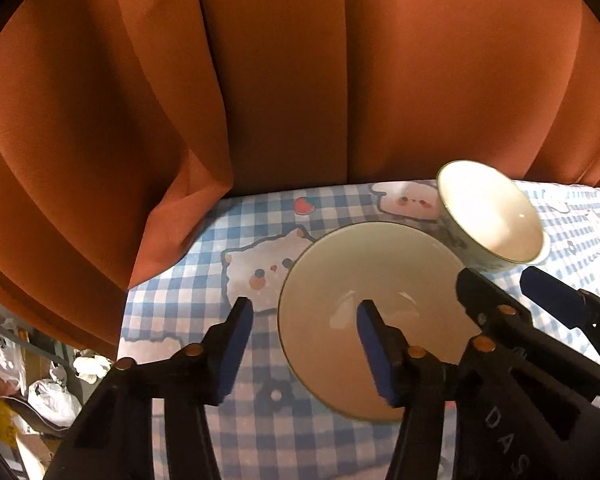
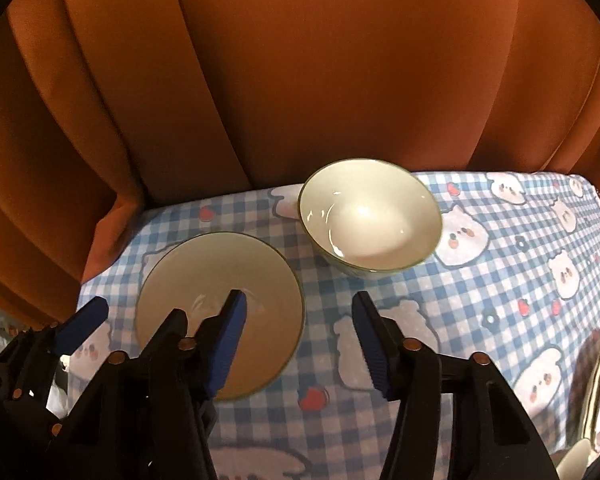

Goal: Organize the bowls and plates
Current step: 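Move the left tool to the second olive-rimmed plate near the bowls, then grasp the rim of the second olive-rimmed plate with the left tool, then carry the second olive-rimmed plate with the left tool toward the stack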

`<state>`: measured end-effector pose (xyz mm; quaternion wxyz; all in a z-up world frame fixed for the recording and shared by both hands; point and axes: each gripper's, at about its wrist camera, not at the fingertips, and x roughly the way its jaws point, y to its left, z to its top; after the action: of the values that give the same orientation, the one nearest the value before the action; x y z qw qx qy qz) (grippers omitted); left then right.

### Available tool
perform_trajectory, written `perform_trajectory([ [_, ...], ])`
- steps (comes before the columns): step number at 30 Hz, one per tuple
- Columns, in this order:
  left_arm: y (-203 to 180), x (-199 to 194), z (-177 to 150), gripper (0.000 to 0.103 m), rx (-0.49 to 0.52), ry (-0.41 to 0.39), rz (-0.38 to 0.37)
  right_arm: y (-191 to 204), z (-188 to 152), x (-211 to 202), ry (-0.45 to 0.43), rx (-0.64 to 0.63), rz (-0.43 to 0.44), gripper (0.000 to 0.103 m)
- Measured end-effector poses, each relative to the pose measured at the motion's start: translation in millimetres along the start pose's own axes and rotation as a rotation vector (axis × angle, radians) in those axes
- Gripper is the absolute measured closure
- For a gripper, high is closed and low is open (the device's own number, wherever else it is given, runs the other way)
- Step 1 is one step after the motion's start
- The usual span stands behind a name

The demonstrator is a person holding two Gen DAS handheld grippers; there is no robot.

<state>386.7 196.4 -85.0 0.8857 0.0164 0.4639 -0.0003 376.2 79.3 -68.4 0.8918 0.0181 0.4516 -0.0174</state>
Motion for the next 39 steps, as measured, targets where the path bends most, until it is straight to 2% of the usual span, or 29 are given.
perform_trajectory([
  [8, 2, 35, -1, 0.065, -0.009, 0.059, -0.039, 2, 2, 37, 0.062, 0.029, 0.000, 0.070],
  [12, 2, 40, -2, 0.074, -0.016, 0.060, -0.028, 0, 0, 47, 0.082, 0.043, 0.023, 0.084],
  [25, 5, 31, -9, 0.074, -0.025, 0.090, -0.060, 7, 0, 41, 0.105, -0.025, -0.006, 0.084],
  [39, -17, -8, -45, 0.074, -0.056, 0.087, -0.108, -16, -29, -12, 0.110, -0.033, -0.041, 0.085],
])
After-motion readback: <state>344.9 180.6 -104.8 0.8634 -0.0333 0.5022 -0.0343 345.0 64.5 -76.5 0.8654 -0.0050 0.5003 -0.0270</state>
